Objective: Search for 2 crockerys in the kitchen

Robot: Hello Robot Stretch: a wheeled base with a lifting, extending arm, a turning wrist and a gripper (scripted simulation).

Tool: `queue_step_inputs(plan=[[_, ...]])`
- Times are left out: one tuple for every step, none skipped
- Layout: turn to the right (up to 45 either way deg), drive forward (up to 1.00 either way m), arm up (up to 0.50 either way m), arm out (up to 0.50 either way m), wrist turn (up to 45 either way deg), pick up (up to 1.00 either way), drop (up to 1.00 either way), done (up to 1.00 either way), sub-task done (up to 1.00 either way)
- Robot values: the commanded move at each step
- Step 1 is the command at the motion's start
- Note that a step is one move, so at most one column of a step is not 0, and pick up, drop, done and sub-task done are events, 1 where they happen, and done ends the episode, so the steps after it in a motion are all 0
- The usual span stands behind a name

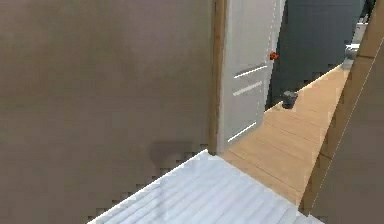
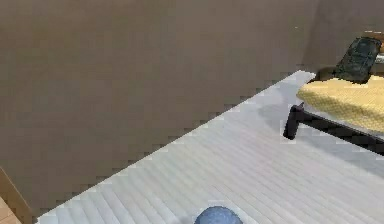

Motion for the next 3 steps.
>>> queue_step_inputs(plan=[[45.0,0.00,0.00,0.00,0.0,0.00,0.00,0.00,0.00],[3.0,0.00,0.00,0.00,0.0,0.00,0.00,0.00,0.00],[0.0,0.25,0.00,0.00,0.0,0.00,0.00,0.00,0.00]])
